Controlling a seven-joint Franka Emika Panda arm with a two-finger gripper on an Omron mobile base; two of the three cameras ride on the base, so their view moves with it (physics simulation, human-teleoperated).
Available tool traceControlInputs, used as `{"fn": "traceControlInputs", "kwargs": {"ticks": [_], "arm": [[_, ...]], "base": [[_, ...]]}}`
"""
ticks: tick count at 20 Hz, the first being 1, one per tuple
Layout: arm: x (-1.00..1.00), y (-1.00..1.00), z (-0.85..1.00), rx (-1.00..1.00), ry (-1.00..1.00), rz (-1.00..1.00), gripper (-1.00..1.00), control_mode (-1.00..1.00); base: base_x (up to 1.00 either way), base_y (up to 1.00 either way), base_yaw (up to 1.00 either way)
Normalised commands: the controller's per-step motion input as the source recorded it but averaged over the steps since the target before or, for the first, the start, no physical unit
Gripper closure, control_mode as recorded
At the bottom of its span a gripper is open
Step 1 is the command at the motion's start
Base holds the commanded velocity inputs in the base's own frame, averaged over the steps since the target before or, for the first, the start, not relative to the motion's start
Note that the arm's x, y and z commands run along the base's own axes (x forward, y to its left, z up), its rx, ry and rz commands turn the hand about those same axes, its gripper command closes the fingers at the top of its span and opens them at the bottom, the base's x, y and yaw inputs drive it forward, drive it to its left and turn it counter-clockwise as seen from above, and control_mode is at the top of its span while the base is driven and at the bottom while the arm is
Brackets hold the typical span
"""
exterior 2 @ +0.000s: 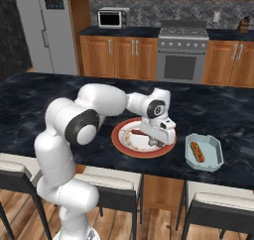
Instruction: Place one cooked food and one vegetable from the large plate to each tupperware container.
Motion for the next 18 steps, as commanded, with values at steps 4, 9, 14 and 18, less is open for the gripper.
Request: {"fn": "traceControlInputs", "kwargs": {"ticks": [4,9,14,18], "arm": [[0.04,-0.77,0.43,0.0,0.03,-0.13,1.0,-1.0],[0.24,-0.86,0.05,0.0,0.05,-0.09,1.0,-1.0],[0.06,-0.74,0.0,0.0,-0.09,-0.05,1.0,-1.0],[0.03,-0.54,-0.03,0.0,-0.15,-0.03,1.0,-1.0]], "base": [[0.0,0.0,0.0],[0.0,0.0,0.0],[0.0,0.0,0.0],[0.0,0.0,0.0]]}}
